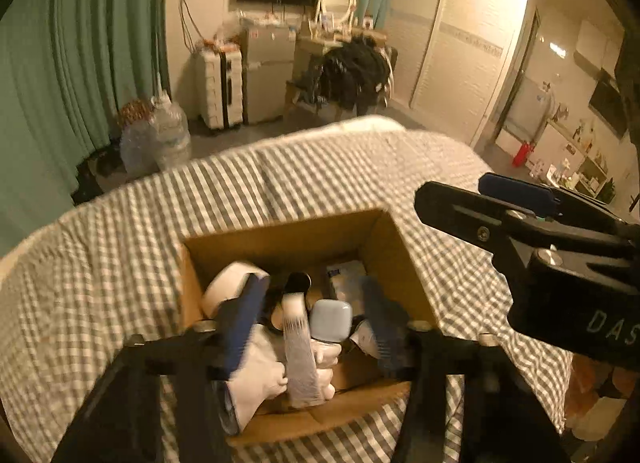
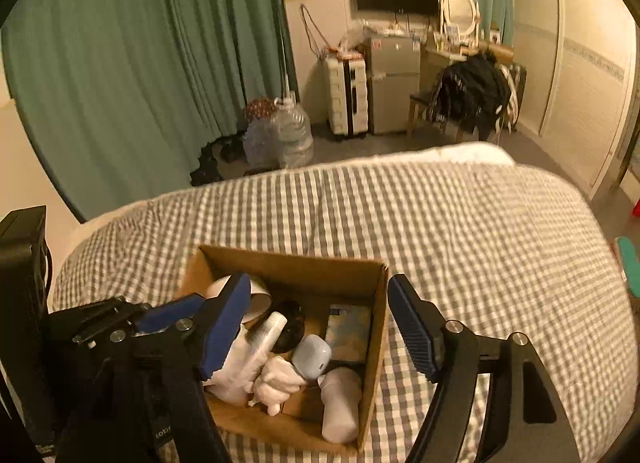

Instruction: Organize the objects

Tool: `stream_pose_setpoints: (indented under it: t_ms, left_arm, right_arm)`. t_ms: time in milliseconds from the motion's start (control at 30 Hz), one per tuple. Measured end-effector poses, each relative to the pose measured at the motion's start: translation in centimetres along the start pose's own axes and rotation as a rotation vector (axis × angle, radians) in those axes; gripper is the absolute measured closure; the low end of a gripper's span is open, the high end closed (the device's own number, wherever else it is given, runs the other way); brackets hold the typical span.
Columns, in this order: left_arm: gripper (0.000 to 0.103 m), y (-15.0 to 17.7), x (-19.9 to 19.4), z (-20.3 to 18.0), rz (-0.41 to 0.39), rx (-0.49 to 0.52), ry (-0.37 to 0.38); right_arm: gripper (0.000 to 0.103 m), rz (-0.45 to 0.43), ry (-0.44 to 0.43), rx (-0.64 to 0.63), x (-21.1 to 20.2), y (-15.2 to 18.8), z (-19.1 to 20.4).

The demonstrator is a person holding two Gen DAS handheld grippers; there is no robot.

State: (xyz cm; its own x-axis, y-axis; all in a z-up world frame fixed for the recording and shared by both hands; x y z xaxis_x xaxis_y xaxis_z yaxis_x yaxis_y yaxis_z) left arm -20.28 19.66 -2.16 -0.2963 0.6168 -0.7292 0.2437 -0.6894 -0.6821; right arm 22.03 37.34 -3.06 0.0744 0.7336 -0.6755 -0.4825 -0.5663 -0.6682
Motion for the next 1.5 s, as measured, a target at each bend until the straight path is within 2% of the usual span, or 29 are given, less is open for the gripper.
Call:
stream_pose_setpoints:
  t_ms: [167, 267, 333, 433, 500, 767, 900, 1067, 1200, 1333, 1500]
  left_arm:
    - [0.041, -1.3, -6.1, -0.2, -0.069, 0.002, -0.034]
    - [0.03, -1.7, -9.7, -0.6, -0.118, 0.008, -0.057]
    - [0.029, -1.8, -12.0, -1.3, -0.147, 0.009, -0.075]
    - [0.027, -1.8, -15.4, -1.8, -0.186, 0.026, -0.109]
    - [0.019, -1.6, -17.3, -2.1, -0.212, 0.036, -0.131]
    - [0.005, 0.3, -22.4, -3.7, -0.32, 0.091, -0.221]
    - [0.003, 2.1, -22.4, -4.1, -0.352, 0.114, -0.258]
    - [0.002, 4.3, -19.6, -2.6, -0.334, 0.068, -0.299]
    - [0.002, 5.7, -17.9, -1.3, -0.338, 0.027, -0.345]
    - [0.001, 7.2, -16.2, -0.8, -0.358, -0.006, -0.385]
    - [0.0, 8.6, -13.9, -1.1, -0.351, 0.017, -0.407]
  right_arm:
    - [0.032, -0.073, -0.003, -0.029, -6.1, -0.3, 2.0]
    - [0.03, -0.116, 0.0, -0.049, -9.9, -0.1, 3.0]
    - [0.026, -0.149, -0.001, -0.056, -12.4, -0.2, 3.4]
    - [0.026, -0.177, 0.002, -0.064, -15.7, 0.0, 3.8]
    - [0.025, -0.201, 0.004, -0.074, -17.8, 0.2, 4.0]
    - [0.014, -0.266, -0.035, -0.082, -22.8, 2.6, 4.4]
    - [0.012, -0.301, -0.042, -0.087, -23.6, 4.1, 3.9]
    - [0.009, -0.338, -0.025, -0.068, -22.9, 5.0, 2.3]
    - [0.006, -0.368, 0.001, -0.052, -21.5, 5.6, 0.7]
    - [0.005, -0.394, -0.031, -0.041, -19.2, 6.6, -0.6]
    - [0.005, -0.392, 0.014, -0.044, -16.1, 8.6, -2.1]
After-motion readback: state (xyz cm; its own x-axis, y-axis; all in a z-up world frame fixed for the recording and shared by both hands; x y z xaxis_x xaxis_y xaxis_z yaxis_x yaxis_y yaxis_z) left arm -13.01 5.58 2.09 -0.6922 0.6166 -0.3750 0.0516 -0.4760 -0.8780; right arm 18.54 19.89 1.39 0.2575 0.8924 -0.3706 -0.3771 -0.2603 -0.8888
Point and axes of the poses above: each gripper's, at about its wrist camera, not at the fingertips, and x roughly the way its jaws point, z to its left, y to its underside, the point moved 6 cm from there along x, roughly the way its jaws point, and after that the axes turned 11 degrees about x, right-handed, at the moved point
